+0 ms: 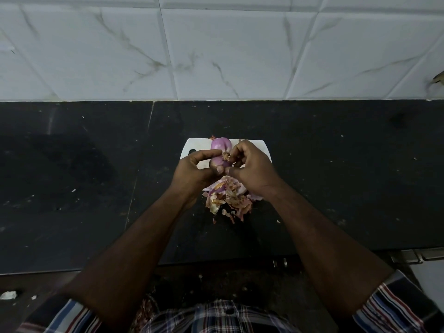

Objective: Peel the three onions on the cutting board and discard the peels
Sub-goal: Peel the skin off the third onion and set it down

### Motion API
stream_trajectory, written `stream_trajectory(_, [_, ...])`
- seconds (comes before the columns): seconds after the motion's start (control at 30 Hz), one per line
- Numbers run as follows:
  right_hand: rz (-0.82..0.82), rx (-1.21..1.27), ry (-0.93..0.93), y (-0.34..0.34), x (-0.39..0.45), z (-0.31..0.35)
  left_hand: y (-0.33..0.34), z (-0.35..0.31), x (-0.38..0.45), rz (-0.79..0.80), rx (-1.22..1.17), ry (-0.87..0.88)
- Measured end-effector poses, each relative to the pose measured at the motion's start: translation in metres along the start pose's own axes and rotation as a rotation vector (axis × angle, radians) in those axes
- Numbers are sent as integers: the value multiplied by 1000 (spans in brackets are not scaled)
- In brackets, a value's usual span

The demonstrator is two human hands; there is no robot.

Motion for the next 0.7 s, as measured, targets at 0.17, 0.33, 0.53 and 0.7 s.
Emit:
stream_trajectory(0.17, [52,-54,-10,2,-1,1,1,1,-1,-4,-11,-4])
stream_trajectory(0.33, [45,-49,-31,9,-12,0,0,4,-1,-47,-124,-27])
stream_trajectory(0.53, [120,-104,36,4,-25,-27,-15,-6,2,-81,-312,-87])
stream_trajectory(0.7, [14,-117,-7,-9,-16,-15,-13,-4,-1,16,-331,-155])
Point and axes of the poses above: each hand's wrist, its own x-axis towards the middle knuckle, its own y-axis out of the palm, z = x × y, the point moved 4 cm from there along x, towards the middle knuckle, and after that the axes turned 5 degrees about x, right-handed, at the moved point
